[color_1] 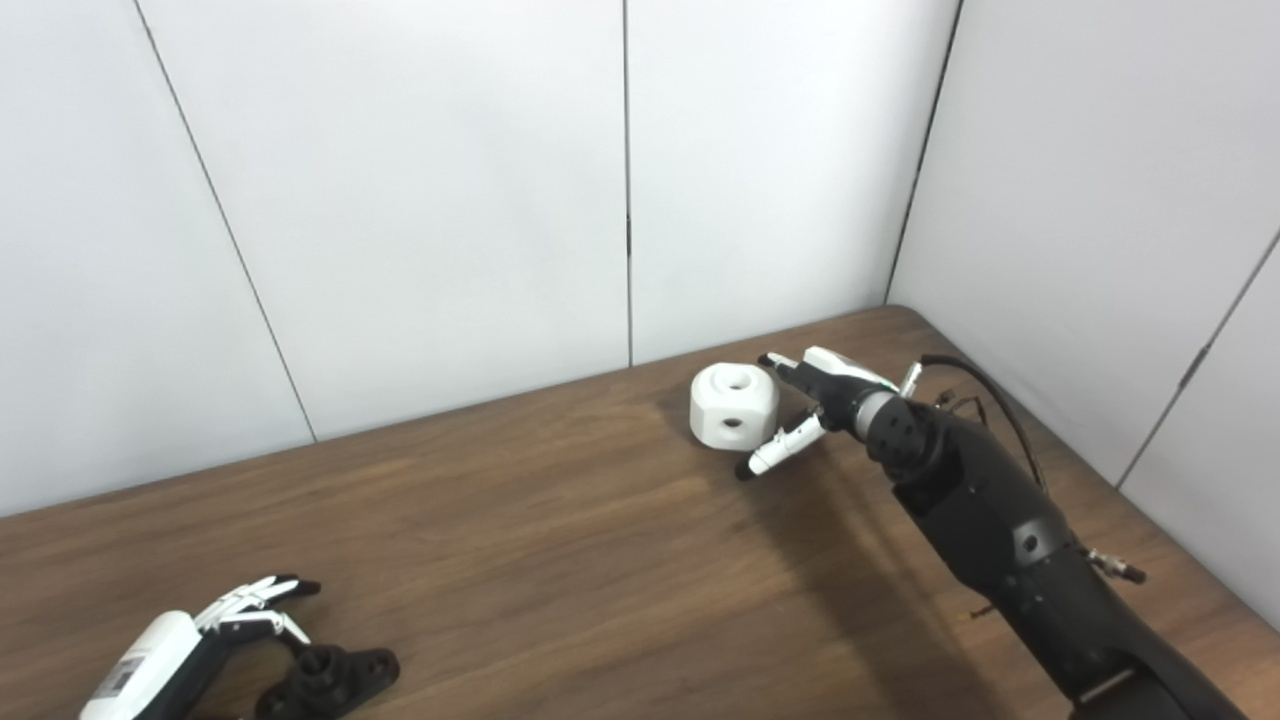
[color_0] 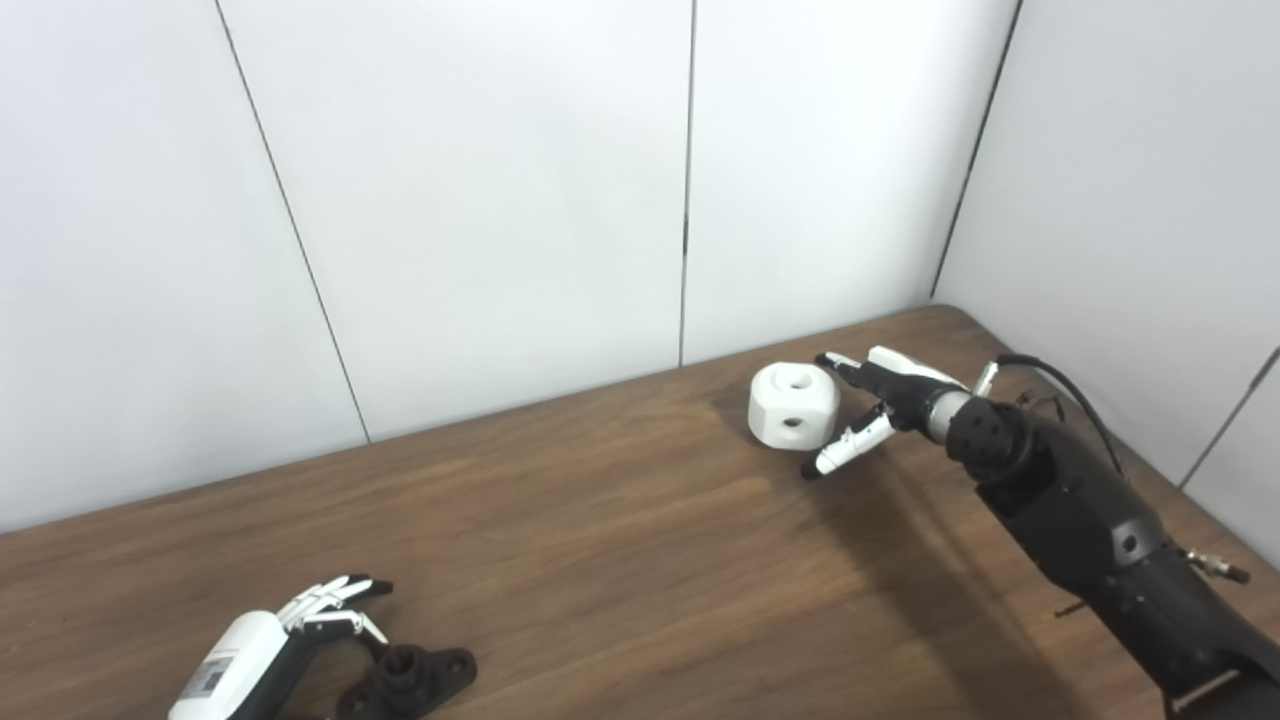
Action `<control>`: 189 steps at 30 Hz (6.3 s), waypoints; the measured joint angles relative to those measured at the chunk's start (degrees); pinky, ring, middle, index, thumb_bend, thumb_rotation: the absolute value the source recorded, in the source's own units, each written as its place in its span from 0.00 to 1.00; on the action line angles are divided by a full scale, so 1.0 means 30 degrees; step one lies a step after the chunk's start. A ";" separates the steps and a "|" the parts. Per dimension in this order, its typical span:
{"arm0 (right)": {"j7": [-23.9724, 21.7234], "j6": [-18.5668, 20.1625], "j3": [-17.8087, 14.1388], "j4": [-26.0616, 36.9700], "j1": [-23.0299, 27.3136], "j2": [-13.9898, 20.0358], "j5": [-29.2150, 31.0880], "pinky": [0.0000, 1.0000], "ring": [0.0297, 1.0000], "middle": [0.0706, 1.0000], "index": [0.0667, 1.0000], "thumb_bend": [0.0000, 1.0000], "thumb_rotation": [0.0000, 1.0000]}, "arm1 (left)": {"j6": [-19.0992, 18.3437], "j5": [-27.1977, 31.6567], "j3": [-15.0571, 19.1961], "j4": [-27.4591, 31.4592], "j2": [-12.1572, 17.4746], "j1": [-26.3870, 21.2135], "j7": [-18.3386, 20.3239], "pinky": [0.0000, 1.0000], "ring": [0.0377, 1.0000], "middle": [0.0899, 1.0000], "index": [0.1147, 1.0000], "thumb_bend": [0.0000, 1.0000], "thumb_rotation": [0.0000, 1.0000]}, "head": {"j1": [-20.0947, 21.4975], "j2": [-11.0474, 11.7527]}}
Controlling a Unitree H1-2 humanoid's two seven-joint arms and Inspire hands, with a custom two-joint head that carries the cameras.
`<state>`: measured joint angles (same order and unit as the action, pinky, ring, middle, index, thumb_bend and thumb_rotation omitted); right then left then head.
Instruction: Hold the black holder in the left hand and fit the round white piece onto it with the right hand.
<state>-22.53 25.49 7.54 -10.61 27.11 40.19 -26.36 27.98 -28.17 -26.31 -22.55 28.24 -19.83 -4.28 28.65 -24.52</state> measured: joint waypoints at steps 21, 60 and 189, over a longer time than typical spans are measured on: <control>0.5846 -0.1256 0.0389 -0.2561 0.0359 -0.2340 -0.2317 0.75 0.86 0.88 0.84 0.91 0.37 | 0.0001 -0.0062 0.0060 0.0014 -0.0030 0.0055 0.0046 0.92 0.90 0.85 0.42 0.52 0.05 | -0.0233 -0.0263; 0.9375 -0.3868 0.1690 -0.3641 0.0835 -0.3433 -0.3525 0.86 0.82 0.76 0.45 0.52 0.14 | -0.1432 -0.0351 0.0934 0.2248 -0.0230 0.1424 0.0651 0.89 0.89 0.85 0.42 0.52 0.05 | -0.2139 -0.1113; -0.0329 -0.6351 0.5790 0.6002 -0.0165 -0.8078 -0.3699 0.82 0.79 0.74 0.44 0.52 0.14 | -0.5566 -0.1031 -0.0668 0.3714 -0.2239 0.0806 0.1219 0.95 0.93 0.88 0.42 0.52 0.06 | -1.0752 -0.4775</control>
<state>-23.52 6.44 24.91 7.40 26.61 15.95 -37.45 11.28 -31.27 -28.31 -11.41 21.52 -17.41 -0.63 -3.60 -38.85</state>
